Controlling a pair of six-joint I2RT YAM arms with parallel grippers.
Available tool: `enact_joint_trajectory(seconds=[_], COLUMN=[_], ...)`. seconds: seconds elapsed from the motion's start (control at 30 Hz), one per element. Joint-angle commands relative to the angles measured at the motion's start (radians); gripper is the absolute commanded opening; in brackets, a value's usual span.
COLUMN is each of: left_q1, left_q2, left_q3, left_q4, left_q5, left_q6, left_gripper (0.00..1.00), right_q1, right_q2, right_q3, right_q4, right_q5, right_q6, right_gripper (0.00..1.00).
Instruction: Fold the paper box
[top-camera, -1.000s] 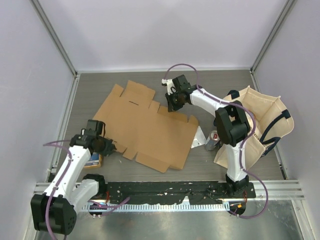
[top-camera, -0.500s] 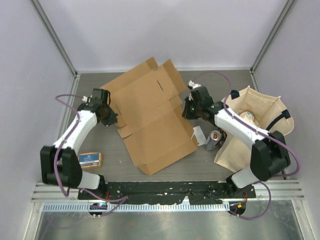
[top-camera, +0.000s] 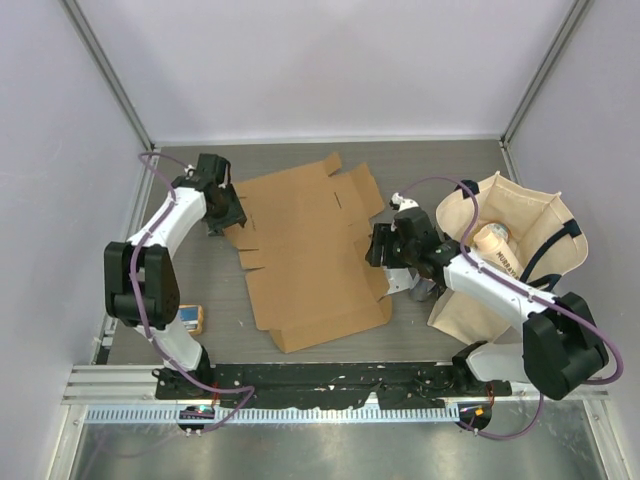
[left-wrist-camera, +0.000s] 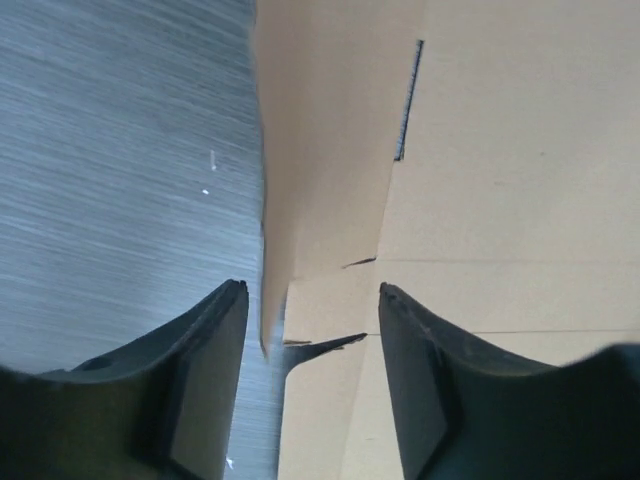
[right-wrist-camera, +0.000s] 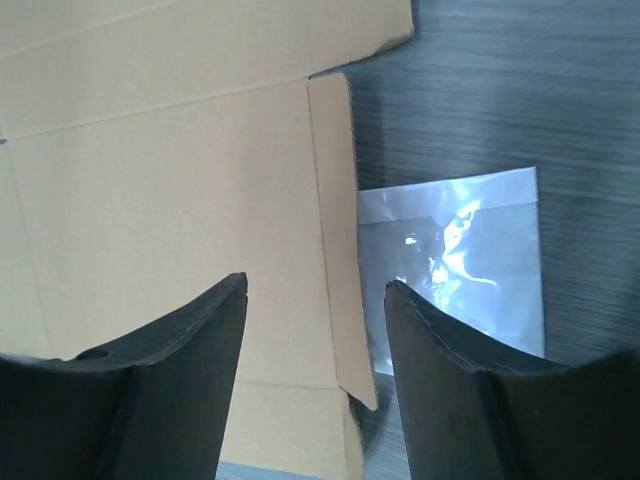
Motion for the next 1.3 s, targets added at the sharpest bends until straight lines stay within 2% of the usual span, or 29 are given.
enact_joint_trajectory(seconds=[0.0, 0.1, 0.13, 0.23, 0.37, 0.4, 0.47, 0.5, 0.53, 0.67, 0.73, 0.87, 0.93, 1.0, 1.13, 1.2, 1.27], left_q1=[0.027, 0.086, 0.099, 0.124, 0.178, 0.190, 0.216, 0.219, 0.222, 0.227, 0.228, 0.228, 0.228, 0.230, 0.228, 0.232, 0.232], left_q2=[-0.098, -0.120, -0.103, -0.049, 0.049, 0.083, 0.171, 0.199, 0.225, 0.360, 0.431, 0.492, 0.518, 0.531, 0.560, 0.623, 0.685], left_q3=[0.017, 0.013, 0.030, 0.085, 0.157, 0.180, 0.249, 0.268, 0.318, 0.478, 0.554, 0.582, 0.605, 0.647, 0.688, 0.777, 0.825], left_q4=[0.030, 0.064, 0.066, 0.081, 0.139, 0.135, 0.154, 0.167, 0.165, 0.092, 0.058, 0.089, 0.108, 0.102, 0.090, 0.040, -0.005], left_q5=[-0.065, 0.042, 0.132, 0.207, 0.224, 0.250, 0.381, 0.397, 0.399, 0.360, 0.360, 0.356, 0.308, 0.290, 0.247, 0.238, 0.295], left_q6=[0.055, 0.019, 0.007, -0.036, -0.114, -0.135, -0.160, -0.178, -0.179, -0.140, -0.130, -0.128, -0.139, -0.140, -0.094, -0.051, -0.031], left_gripper=[0.73, 0.84, 0.84, 0.84, 0.79, 0.79, 0.78, 0.78, 0.78, 0.79, 0.76, 0.69, 0.69, 0.70, 0.81, 0.81, 0.78], right_q1=[0.008, 0.004, 0.004, 0.003, 0.006, 0.011, 0.024, 0.043, 0.060, 0.135, 0.164, 0.169, 0.163, 0.162, 0.146, 0.095, 0.063], right_q2=[-0.019, -0.018, -0.010, 0.079, 0.258, 0.353, 0.457, 0.508, 0.613, 0.835, 0.951, 1.109, 1.163, 1.202, 1.193, 1.181, 1.161], right_q3=[0.125, 0.179, 0.192, 0.283, 0.438, 0.464, 0.582, 0.633, 0.684, 0.952, 1.040, 1.251, 1.323, 1.362, 1.318, 1.315, 1.280], right_q4=[-0.037, -0.039, -0.012, 0.060, 0.211, 0.292, 0.329, 0.346, 0.352, 0.400, 0.394, 0.363, 0.319, 0.306, 0.335, 0.355, 0.390], right_q5=[0.081, 0.114, 0.120, 0.097, 0.098, 0.101, 0.118, 0.130, 0.144, 0.178, 0.167, 0.112, 0.060, 0.039, -0.017, -0.163, -0.271], right_q6=[-0.131, -0.154, -0.148, -0.105, 0.092, 0.117, 0.163, 0.172, 0.170, 0.124, 0.067, 0.002, -0.021, -0.033, -0.105, -0.049, -0.018], right_gripper=[0.67, 0.73, 0.75, 0.77, 0.67, 0.64, 0.58, 0.56, 0.54, 0.43, 0.34, 0.25, 0.20, 0.20, 0.24, 0.27, 0.32])
